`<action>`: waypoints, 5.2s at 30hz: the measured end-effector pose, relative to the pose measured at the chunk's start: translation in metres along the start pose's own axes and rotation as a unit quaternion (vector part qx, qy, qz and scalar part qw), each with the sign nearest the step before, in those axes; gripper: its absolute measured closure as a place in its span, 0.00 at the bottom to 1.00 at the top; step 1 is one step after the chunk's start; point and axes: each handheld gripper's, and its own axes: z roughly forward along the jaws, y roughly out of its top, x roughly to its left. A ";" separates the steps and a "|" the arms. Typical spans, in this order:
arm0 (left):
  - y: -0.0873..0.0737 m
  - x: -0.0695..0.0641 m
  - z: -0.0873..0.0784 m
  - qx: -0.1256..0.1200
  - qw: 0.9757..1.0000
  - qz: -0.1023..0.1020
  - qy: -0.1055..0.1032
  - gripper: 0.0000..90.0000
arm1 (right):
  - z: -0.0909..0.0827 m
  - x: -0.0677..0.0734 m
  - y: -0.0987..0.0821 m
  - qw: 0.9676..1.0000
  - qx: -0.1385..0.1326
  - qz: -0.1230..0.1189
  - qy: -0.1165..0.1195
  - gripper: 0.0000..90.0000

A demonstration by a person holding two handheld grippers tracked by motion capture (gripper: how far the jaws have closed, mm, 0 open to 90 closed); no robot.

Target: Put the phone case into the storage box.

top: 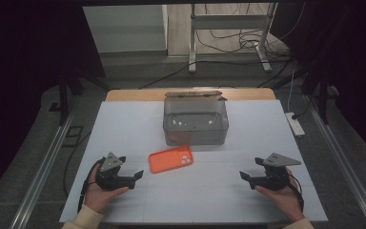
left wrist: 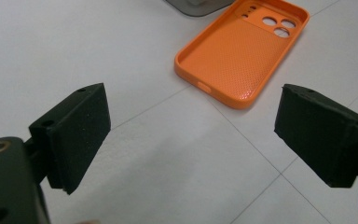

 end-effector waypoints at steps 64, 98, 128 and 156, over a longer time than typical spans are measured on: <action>0.042 -0.010 -0.028 0.000 0.999 0.031 -0.027 0.15 | 0.003 0.003 0.002 1.000 0.000 0.009 0.026 0.18; 0.074 -0.018 -0.009 0.042 0.995 0.080 -0.052 0.18 | 0.003 0.004 0.001 1.000 0.006 -0.002 0.023 0.18; 0.094 -0.011 0.007 0.067 0.991 0.107 -0.050 0.17 | 0.005 0.003 -0.001 1.000 0.010 -0.007 0.018 0.18; 0.111 -0.006 0.026 0.090 0.985 0.139 -0.046 0.17 | 0.006 0.002 -0.001 1.000 0.015 -0.011 0.012 0.18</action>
